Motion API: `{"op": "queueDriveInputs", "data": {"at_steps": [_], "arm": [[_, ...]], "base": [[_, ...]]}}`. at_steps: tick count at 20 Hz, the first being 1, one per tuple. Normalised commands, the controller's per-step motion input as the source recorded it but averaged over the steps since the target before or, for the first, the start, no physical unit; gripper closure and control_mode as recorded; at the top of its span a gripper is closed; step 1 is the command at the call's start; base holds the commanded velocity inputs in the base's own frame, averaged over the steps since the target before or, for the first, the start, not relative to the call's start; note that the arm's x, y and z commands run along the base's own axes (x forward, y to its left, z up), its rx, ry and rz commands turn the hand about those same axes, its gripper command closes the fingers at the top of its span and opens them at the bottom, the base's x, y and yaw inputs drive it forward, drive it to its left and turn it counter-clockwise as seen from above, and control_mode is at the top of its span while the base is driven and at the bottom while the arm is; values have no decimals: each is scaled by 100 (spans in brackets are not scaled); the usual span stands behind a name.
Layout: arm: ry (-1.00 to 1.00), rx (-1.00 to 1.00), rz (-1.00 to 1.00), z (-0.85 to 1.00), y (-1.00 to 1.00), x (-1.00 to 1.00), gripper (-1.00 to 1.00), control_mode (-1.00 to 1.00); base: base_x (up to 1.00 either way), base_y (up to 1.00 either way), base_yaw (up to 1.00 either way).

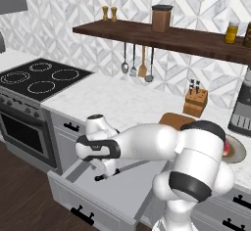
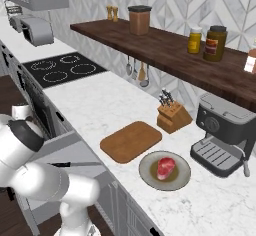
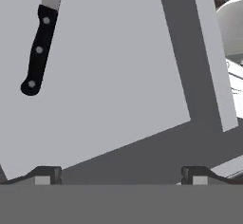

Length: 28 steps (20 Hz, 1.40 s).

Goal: Pick up the knife from the drawer and place it on the cutting board. Then place the meat from the plate to the cutting board.

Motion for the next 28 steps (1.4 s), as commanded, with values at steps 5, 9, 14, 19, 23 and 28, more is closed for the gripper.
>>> {"op": "queueDriveInputs", "data": {"at_steps": [5, 9, 14, 19, 23, 28], "arm": [[-10, -7, -45, -14, -6, 0, -100, -100], [-3, -10, -41, -6, 0, 0, -100, -100], [-2, -7, -23, 0, -5, 0, -100, -100], [0, -2, 0, -9, -17, 11, -100, -100], [0, -3, 0, -21, -45, 14, -100, -100], [0, -3, 0, -28, -24, 26, -100, -100]], "base": [[0, 0, 0], [0, 0, 0], [0, 0, 0], [0, 0, 0], [0, 0, 0], [0, 0, 0]]}}
